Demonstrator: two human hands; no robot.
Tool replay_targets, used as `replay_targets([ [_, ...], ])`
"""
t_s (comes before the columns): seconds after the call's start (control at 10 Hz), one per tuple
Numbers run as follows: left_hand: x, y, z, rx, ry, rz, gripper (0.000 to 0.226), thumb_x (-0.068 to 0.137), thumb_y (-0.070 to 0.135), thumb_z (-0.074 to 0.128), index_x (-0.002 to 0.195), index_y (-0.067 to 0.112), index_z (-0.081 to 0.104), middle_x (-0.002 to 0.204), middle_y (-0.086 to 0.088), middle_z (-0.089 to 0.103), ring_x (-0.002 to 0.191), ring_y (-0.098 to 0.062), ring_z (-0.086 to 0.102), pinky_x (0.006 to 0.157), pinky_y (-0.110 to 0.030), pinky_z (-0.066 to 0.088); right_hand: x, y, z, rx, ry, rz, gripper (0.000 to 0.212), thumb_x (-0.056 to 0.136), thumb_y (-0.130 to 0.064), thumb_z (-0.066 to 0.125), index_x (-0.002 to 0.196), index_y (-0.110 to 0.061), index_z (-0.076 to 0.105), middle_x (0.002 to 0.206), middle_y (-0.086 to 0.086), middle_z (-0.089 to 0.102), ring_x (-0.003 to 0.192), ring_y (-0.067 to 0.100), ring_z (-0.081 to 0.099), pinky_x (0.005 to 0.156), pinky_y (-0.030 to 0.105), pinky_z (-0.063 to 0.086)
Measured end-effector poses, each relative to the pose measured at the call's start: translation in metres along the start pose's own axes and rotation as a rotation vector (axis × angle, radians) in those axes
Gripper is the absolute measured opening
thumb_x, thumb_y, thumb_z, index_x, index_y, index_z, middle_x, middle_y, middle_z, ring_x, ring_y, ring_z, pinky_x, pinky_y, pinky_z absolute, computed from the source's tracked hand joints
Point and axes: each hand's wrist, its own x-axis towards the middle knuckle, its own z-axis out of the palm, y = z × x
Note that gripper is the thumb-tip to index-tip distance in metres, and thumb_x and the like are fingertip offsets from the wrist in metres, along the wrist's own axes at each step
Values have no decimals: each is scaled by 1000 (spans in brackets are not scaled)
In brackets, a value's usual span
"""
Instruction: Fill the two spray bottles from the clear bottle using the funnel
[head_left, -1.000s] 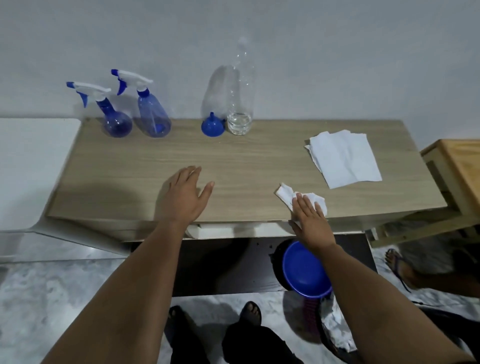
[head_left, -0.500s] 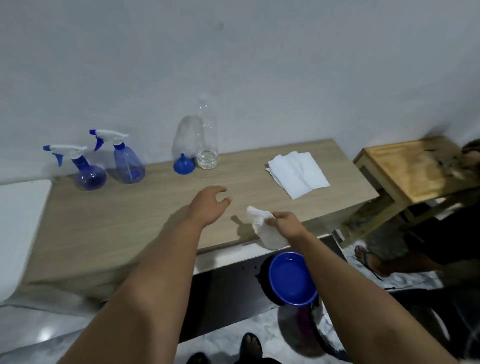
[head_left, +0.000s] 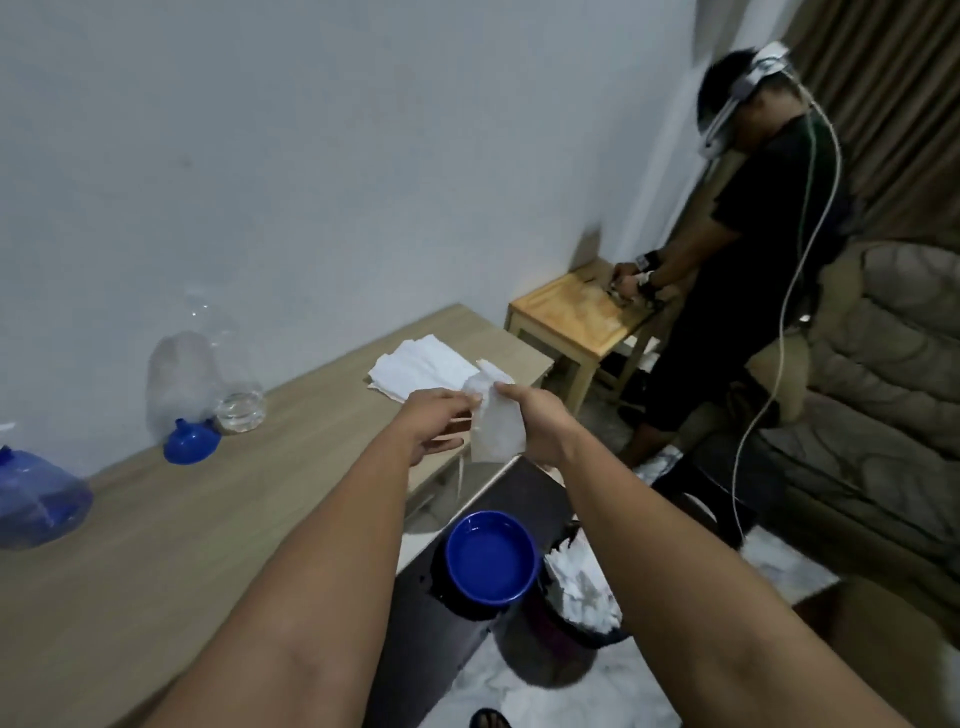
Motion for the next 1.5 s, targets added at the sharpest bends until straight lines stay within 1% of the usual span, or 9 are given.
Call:
replay_targets([
  [0.2, 27, 1, 80, 65, 19, 86, 28, 85, 15, 73, 110, 19, 62, 104, -6, 70, 93, -23, 69, 71, -36, 59, -18, 9, -72, 53, 318, -108, 32, 97, -10, 68, 128, -16, 62, 111, 12, 72, 82, 23, 69, 60, 30, 52],
  [0.4, 69, -7, 152, 258, -75, 194, 18, 88, 12, 68, 103, 20, 72, 104, -1, 70, 96, -20, 68, 86, -39, 59, -18, 28, -159, 70, 388, -32, 30, 92, 7, 68, 121, 0, 65, 66, 5, 63, 42, 11, 50, 45, 26, 39],
  [0.5, 102, -16, 184, 375, -168, 145, 26, 84, 6, 67, 99, 25, 75, 101, -3, 74, 89, -20, 72, 76, -34, 62, -4, 38, -200, 11, 385, 30, 28, 86, 8, 76, 113, 3, 73, 80, 7, 73, 62, 12, 68, 52, 22, 50],
  [0.7, 185, -64, 252, 687, -262, 118, 13, 81, 8, 78, 90, 17, 78, 87, 1, 74, 82, -15, 66, 76, -28, 53, 55, 85, -286, -197, 389, 210, 18, 94, -15, 74, 103, 0, 77, 86, 6, 68, 75, 15, 60, 60, 25, 45],
  [0.9, 280, -145, 309, 737, -346, -33, 4, 80, 9, 80, 82, 10, 77, 79, -6, 74, 77, -17, 67, 74, -33, 55, 124, 157, -359, -168, 420, 366, 9, 99, -2, 63, 93, 1, 69, 77, 6, 63, 67, 16, 59, 43, 16, 45],
  [1.0, 315, -179, 336, 710, -326, -134, 8, 83, 2, 75, 90, 6, 71, 68, -9, 65, 64, -17, 61, 64, -28, 51, 160, 199, -387, -156, 450, 417, 14, 97, 1, 64, 106, 3, 74, 94, 11, 69, 80, 21, 64, 67, 29, 58],
  [1.2, 354, -241, 362, 833, -359, -207, 41, 83, 21, 75, 122, 17, 63, 110, -9, 70, 101, -27, 66, 88, -33, 53, 209, 262, -416, -285, 439, 575, 48, 94, -18, 72, 138, -3, 61, 136, 17, 64, 117, 32, 64, 90, 34, 52],
  [1.3, 350, -245, 355, 1025, -397, -127, 55, 83, 36, 73, 134, 24, 57, 126, -3, 65, 113, -27, 62, 95, -39, 52, 215, 269, -409, -409, 387, 594, 57, 92, -25, 65, 144, -4, 56, 143, 15, 61, 128, 35, 59, 105, 40, 50],
  [1.5, 317, -198, 325, 1003, -318, -28, 46, 88, 35, 69, 130, 22, 59, 123, -2, 67, 109, -26, 63, 79, -31, 48, 201, 224, -352, -513, 426, 386, 52, 99, -28, 61, 149, -14, 54, 143, 11, 62, 131, 29, 59, 107, 36, 47],
])
